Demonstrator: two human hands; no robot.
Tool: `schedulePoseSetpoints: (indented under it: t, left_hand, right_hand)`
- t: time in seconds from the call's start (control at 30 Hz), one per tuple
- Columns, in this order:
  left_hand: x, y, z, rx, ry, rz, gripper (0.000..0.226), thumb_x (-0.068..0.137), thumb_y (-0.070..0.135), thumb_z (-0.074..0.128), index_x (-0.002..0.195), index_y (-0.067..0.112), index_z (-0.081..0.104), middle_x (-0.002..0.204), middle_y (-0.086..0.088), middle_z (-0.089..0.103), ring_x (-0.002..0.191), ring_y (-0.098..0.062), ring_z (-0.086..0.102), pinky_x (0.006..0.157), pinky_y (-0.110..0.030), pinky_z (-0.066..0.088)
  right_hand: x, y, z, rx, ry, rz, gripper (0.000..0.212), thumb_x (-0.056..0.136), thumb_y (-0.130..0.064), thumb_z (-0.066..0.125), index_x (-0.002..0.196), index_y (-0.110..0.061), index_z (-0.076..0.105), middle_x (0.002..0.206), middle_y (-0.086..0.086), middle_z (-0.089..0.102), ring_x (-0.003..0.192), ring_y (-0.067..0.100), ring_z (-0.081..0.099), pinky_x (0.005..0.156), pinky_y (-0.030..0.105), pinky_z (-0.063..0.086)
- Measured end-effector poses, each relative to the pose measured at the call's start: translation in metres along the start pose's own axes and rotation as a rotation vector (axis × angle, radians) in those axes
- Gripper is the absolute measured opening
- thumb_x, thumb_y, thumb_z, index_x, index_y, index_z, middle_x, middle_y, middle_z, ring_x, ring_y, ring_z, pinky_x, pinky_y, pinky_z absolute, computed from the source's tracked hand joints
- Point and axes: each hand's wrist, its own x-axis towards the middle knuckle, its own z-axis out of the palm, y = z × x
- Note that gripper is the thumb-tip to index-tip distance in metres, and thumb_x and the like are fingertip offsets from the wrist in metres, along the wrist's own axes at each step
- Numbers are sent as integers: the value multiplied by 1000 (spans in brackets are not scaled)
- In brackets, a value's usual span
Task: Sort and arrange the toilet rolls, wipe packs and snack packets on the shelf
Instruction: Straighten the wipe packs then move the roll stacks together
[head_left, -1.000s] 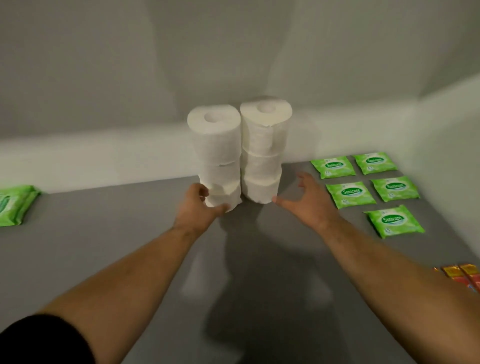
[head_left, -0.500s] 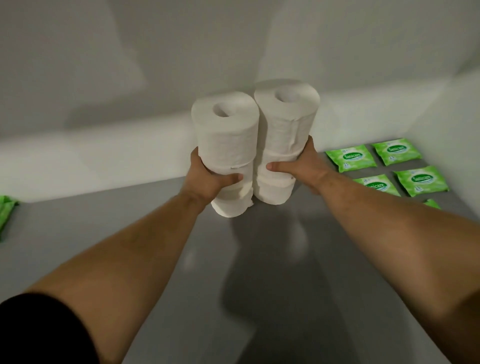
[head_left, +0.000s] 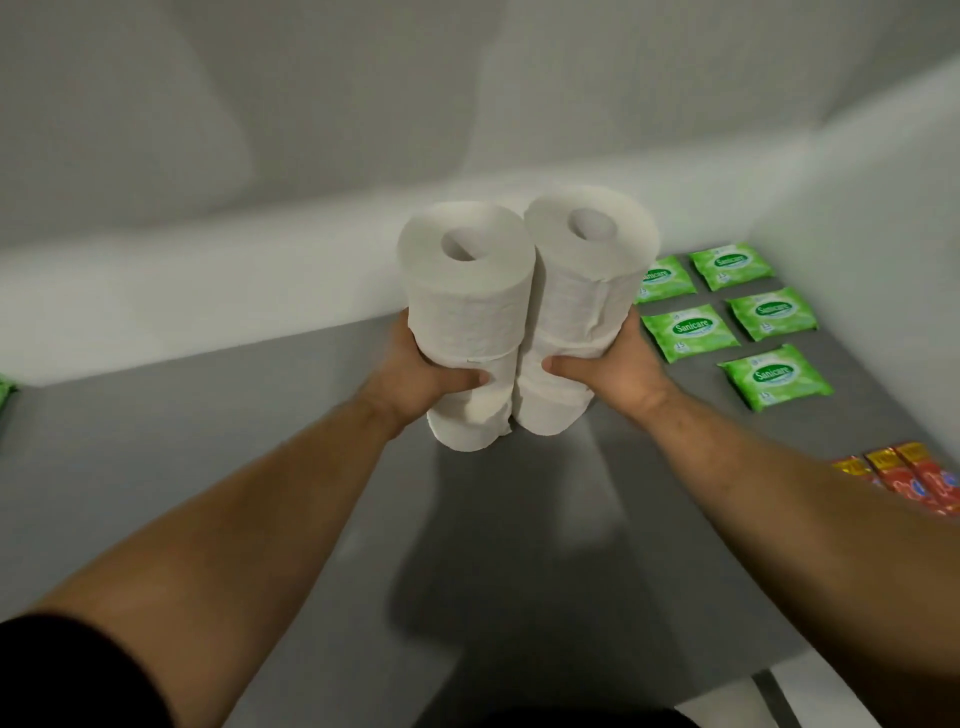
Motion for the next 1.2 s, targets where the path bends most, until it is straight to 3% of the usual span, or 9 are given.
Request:
schedulePoseSetpoints:
  t: [0.17, 0.27, 0.43, 0.6, 0.7, 0.83, 1.2]
  left_hand:
    - [-33, 6, 22, 11, -83, 43, 92, 62, 19, 102, 139, 30, 54, 131, 6, 69, 122, -16, 67, 98, -49, 58]
    - [-49, 11, 34, 18, -133, 98, 79, 66, 8, 98, 132, 30, 61, 127, 3, 72, 119, -17, 69, 98, -50, 59]
    - [-66, 16, 51, 12, -199, 112, 83, 68, 8, 97, 136, 33, 57, 130, 5, 70, 122, -15, 66, 101, -49, 58]
    - [-75, 21, 58, 25, -247, 149, 88, 65, 10, 99, 139, 30, 56, 132, 3, 69, 125, -17, 65, 102, -50, 57]
    - [-73, 20, 61, 0, -190, 130, 92, 61, 15, 102, 139, 25, 56, 132, 2, 70, 123, -18, 67, 100, -49, 58]
    - [-75, 18, 64, 17, -70, 59, 114, 47, 43, 106, 143, 33, 47, 135, 11, 67, 123, -14, 65, 99, -46, 58]
    - [-89, 8, 60, 32, 25, 89, 111, 46, 45, 106, 140, 30, 48, 135, 12, 65, 124, -11, 64, 99, -44, 58]
  right_hand:
    - [-52, 17, -21, 23, 49, 11, 115, 48, -42, 99, 141, -33, 31, 135, -16, 57, 123, 7, 57, 104, 44, 50]
    - [-78, 26, -32, 18, 76, 36, 117, 48, -46, 98, 142, -35, 29, 136, -15, 56, 122, 10, 59, 101, 46, 52]
    - [-111, 40, -43, -5, 140, 28, 119, 46, -56, 97, 142, -35, 28, 138, -13, 55, 122, 14, 60, 99, 48, 54]
    - [-129, 43, -54, 25, 126, 40, 125, 44, -52, 98, 144, -37, 25, 141, -15, 51, 126, 12, 55, 103, 45, 51]
    - [-127, 35, -60, 48, 93, 26, 126, 43, -51, 101, 144, -39, 27, 141, -17, 53, 128, 9, 55, 103, 45, 51]
    - [-120, 30, -65, 28, 127, 25, 122, 40, -57, 99, 141, -38, 31, 136, -15, 58, 123, 12, 59, 97, 48, 55]
    - [-145, 27, -64, 72, 211, -31, 106, 56, -38, 96, 142, -29, 33, 135, -16, 55, 121, 3, 56, 99, 42, 54]
